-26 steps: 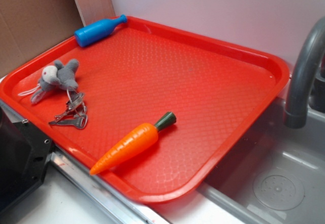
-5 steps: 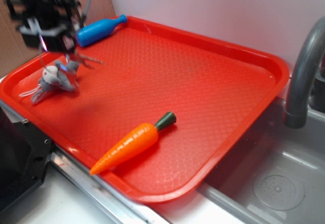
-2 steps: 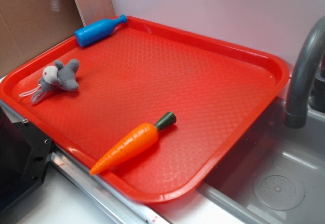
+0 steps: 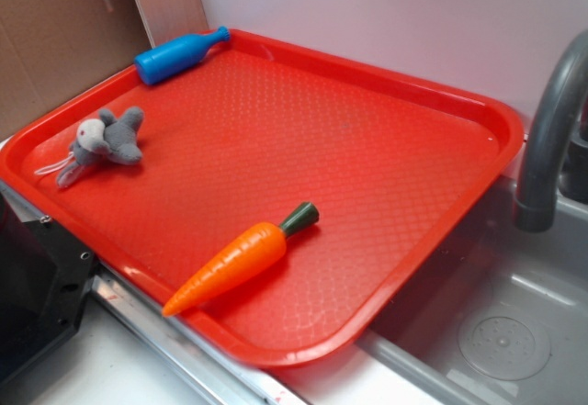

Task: Grab the silver keys.

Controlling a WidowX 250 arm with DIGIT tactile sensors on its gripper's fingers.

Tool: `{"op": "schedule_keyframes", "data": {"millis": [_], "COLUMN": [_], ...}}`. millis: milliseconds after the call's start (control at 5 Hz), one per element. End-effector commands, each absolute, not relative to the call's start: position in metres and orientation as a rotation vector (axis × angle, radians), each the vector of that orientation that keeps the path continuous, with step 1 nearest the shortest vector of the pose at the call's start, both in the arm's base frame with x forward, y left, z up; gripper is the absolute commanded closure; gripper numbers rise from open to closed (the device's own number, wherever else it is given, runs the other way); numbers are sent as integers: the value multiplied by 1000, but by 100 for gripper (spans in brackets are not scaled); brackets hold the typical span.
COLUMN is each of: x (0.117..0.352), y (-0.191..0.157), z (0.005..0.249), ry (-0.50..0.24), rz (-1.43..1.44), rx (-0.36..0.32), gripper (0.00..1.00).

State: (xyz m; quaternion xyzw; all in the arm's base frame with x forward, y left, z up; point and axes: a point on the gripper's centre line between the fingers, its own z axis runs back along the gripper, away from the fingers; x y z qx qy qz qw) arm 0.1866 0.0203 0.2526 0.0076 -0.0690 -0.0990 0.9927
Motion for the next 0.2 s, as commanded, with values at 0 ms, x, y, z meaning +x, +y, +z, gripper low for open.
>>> {"op": "schedule_keyframes", "data": {"millis": [0], "x": [178], "y": [20], "z": [263], "ry": [-173], "rz": [-181], "rx": [38], "gripper": [100]}}
